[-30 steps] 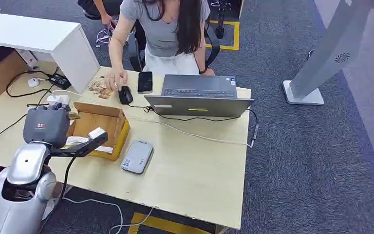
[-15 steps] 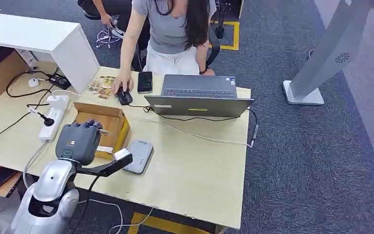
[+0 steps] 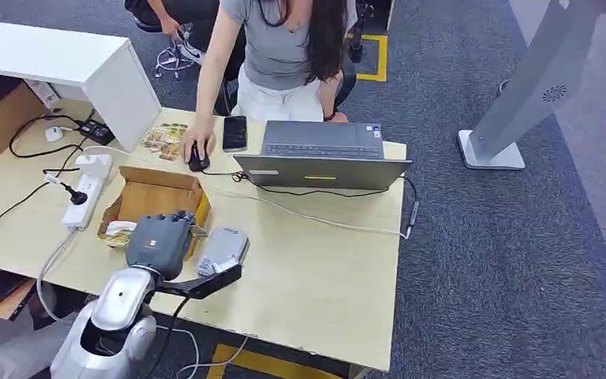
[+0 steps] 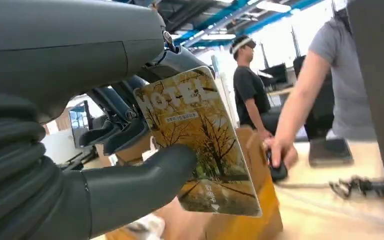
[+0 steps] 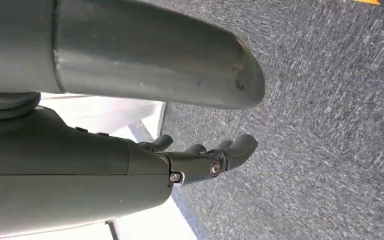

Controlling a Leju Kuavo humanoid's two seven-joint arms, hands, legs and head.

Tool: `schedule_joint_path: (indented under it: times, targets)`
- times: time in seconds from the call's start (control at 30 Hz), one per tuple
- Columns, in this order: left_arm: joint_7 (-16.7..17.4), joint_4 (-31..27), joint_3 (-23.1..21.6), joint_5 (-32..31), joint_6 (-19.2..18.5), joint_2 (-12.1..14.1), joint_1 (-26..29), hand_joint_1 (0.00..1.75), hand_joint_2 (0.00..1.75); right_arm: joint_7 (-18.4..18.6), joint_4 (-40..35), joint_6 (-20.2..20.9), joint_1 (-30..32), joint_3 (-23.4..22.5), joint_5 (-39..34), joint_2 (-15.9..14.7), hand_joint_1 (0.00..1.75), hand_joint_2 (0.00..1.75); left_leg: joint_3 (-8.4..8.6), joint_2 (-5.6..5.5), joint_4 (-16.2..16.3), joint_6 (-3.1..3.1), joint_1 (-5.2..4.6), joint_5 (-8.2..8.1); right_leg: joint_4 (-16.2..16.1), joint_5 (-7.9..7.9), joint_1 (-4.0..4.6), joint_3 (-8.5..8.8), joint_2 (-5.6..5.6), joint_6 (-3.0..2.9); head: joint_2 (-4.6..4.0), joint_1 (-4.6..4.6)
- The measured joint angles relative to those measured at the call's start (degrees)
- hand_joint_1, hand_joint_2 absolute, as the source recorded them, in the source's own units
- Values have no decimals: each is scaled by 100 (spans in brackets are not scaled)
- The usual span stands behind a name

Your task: Pass the card to the sensor for recognition and then transmit it.

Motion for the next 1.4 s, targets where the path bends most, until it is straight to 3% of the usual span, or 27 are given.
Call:
schedule_joint_path:
  times: [0.53,1.4]
  targets:
    - [140,938,-157,0,-324,-223,207,175,175,-46,-4,61,30,214,0,0,0,0,1,-2,0,0,0,0,0,0,0,5,-2,0,0,-2]
    - [-7,1047,-155,0,-133,-304,173,175,175,-7,-55,77,66,216,0,0,0,0,29,-5,-1,0,0,1,0,0,0,35,-6,0,0,-2]
